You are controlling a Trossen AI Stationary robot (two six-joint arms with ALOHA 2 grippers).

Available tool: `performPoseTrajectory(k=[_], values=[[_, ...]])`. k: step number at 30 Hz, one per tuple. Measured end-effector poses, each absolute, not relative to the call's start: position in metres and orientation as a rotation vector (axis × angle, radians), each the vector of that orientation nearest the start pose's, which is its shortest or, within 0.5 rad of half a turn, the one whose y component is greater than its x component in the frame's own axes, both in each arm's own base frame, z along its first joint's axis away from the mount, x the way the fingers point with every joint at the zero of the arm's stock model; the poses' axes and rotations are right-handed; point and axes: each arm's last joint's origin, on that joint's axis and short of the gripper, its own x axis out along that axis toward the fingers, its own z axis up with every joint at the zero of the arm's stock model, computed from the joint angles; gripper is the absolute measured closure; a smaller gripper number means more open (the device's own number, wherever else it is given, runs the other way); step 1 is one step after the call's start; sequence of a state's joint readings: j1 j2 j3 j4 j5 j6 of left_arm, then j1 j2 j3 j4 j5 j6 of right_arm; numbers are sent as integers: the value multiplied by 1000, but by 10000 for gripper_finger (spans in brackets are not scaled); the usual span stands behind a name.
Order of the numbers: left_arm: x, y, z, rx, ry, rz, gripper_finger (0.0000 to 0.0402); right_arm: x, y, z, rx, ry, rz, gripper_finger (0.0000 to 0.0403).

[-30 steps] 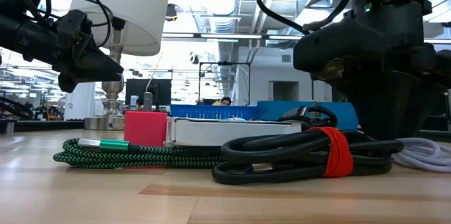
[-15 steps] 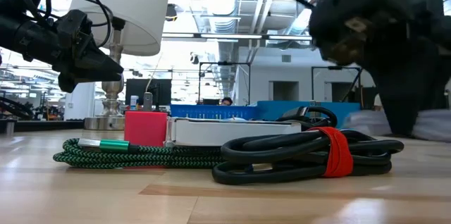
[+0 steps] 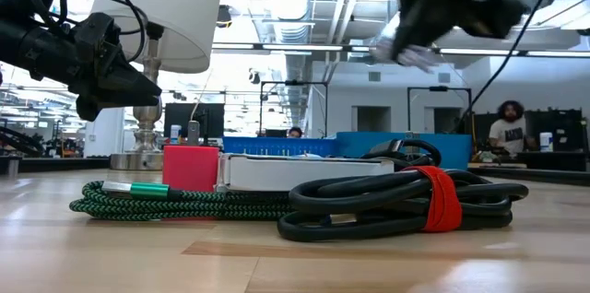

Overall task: Pick and place items into bin
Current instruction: Put the white charger cable in the dark blue bin, then put the bottom right black charger cable in the dark blue bin

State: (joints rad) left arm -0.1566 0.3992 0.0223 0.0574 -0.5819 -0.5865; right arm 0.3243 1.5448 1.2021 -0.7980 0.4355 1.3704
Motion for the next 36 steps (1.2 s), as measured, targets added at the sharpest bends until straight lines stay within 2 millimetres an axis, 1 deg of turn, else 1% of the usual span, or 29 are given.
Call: performPoseTrajectory(k=[2,5,9,12,14,16,18,21,30,36], values=[[115,-2,143,-457,167,495,286,292,67,263,769,746,-783,371],[115,-2,143,-457,167,495,286,295,39,268,695,740,-809,372],[115,-2,143,-457,168,495,286,297,3,266,621,772,-865,366],[115,-2,143,-456,169,495,286,298,-21,265,608,793,-893,362],[115,-2,143,-456,169,496,286,299,-34,261,617,822,-903,361],[115,-2,143,-456,170,496,286,297,-43,260,612,864,-881,358],[115,-2,143,-456,169,496,286,298,-49,259,614,884,-851,353],[115,-2,143,-456,169,496,286,297,-53,254,606,932,-843,342],[115,-2,142,-455,171,496,286,298,-54,250,579,965,-845,305],[115,-2,142,-455,172,496,286,297,-51,249,591,975,-853,268]])
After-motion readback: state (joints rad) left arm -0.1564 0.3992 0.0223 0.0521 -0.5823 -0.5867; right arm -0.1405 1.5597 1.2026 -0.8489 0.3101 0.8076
